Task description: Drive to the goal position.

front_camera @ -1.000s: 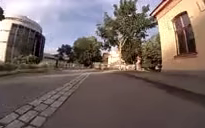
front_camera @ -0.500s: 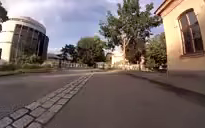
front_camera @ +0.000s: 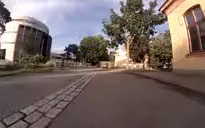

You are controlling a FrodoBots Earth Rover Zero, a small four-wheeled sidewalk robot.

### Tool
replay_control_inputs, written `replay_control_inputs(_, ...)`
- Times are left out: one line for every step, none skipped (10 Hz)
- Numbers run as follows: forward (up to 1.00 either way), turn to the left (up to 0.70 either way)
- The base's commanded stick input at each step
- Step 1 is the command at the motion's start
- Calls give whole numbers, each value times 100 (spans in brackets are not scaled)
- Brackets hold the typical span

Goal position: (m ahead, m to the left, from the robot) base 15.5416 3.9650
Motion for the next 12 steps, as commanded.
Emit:
replay_control_inputs(45,27)
replay_control_inputs(45,27)
replay_control_inputs(45,27)
replay_control_inputs(45,27)
replay_control_inputs(45,27)
replay_control_inputs(45,27)
replay_control_inputs(45,27)
replay_control_inputs(45,27)
replay_control_inputs(45,27)
replay_control_inputs(45,27)
replay_control_inputs(45,26)
replay_control_inputs(45,20)
